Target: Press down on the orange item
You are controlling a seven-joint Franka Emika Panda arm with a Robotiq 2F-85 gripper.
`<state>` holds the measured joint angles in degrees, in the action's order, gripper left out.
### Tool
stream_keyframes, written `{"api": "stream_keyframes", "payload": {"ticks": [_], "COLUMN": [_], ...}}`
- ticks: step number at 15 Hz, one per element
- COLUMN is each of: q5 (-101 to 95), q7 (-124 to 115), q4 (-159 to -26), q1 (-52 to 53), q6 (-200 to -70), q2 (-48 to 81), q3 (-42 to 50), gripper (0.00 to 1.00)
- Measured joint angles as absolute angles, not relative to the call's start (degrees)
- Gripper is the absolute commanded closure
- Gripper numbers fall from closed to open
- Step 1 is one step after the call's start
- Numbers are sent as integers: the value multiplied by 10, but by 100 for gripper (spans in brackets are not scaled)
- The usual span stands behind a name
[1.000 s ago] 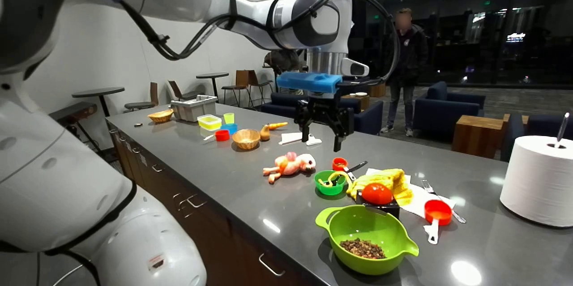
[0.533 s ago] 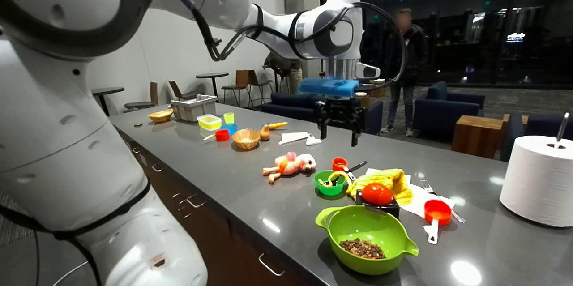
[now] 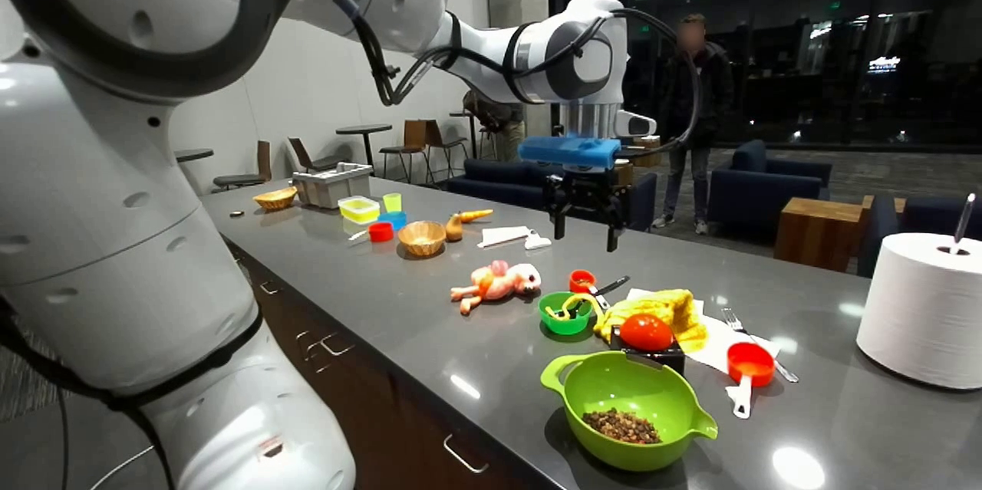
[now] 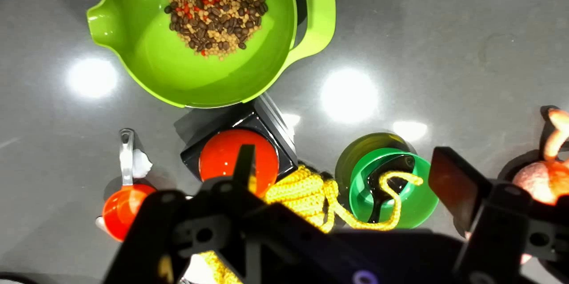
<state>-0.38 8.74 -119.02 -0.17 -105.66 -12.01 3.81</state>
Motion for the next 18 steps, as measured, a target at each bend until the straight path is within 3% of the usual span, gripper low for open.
{"api": "stream_keyframes", "payload": {"ticks": [18], "q5": [35], "q7": [145], "q4": [-1069], "q1": [-41], "q6": [-1055], "q2": [48], "q3": [60], "gripper": [0]}}
